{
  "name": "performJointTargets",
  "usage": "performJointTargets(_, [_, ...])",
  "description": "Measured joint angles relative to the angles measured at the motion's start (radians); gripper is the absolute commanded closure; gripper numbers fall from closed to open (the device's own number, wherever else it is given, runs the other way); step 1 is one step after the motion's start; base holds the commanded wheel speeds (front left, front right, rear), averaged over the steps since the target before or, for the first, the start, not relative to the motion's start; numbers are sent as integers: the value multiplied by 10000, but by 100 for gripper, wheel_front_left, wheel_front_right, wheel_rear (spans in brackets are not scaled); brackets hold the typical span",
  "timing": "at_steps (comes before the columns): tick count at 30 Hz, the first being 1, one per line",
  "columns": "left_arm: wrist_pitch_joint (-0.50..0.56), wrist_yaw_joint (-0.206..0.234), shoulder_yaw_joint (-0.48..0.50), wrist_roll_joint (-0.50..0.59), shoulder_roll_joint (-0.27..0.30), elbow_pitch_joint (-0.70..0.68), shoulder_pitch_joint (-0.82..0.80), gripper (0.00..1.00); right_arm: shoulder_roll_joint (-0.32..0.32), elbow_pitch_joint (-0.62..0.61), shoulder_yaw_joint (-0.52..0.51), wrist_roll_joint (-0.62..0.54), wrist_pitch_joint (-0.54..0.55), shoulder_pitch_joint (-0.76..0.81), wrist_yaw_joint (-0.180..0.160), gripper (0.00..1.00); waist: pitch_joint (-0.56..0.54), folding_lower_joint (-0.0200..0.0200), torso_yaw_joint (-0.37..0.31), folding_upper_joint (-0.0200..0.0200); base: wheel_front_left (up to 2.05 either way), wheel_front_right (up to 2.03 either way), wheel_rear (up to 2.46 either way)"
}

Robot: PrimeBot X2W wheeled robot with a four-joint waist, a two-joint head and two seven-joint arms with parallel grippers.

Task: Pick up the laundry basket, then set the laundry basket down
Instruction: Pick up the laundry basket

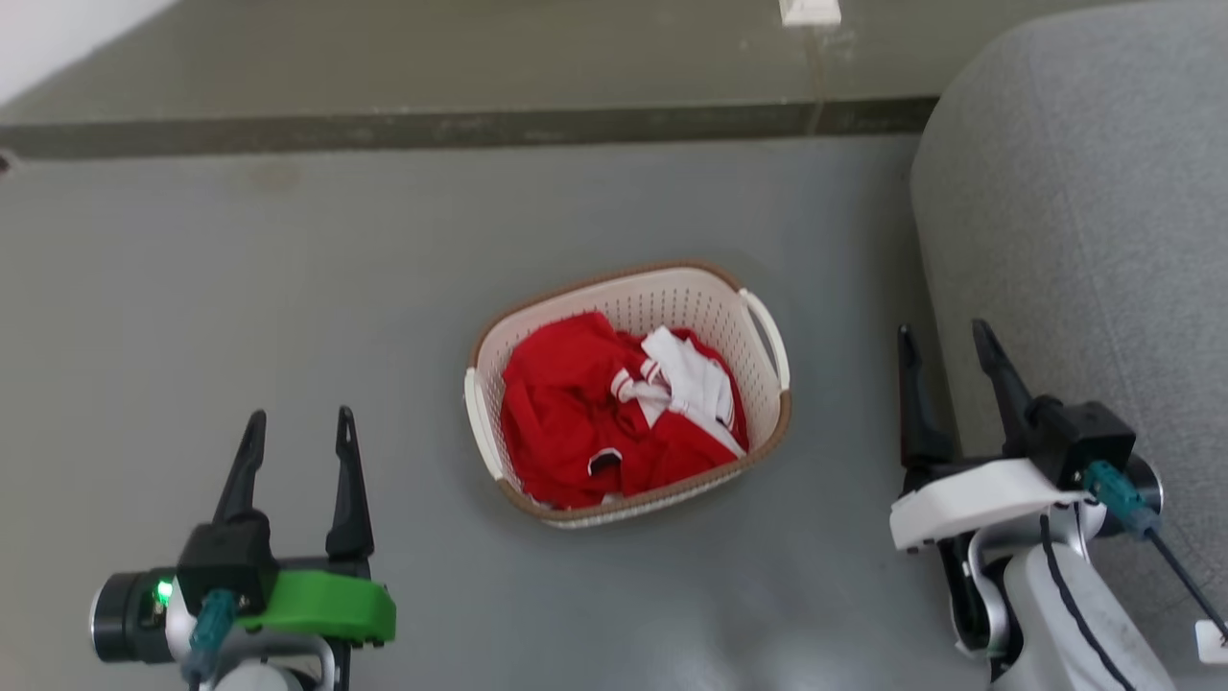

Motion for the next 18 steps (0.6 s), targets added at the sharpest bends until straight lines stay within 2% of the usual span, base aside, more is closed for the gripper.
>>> performJointTargets(9, [-2,-13,6,-249,-36,1106,-1178,0,-201,826,-255,15,0,-1232,240,0,1245,0,11,0,0,0,0])
performJointTargets(18, [-2,-104,-75,-571,-96,2328,-2569,0,-199,953,-360,15,0,-2674,326,0,2531,1,40,0,0,0,0])
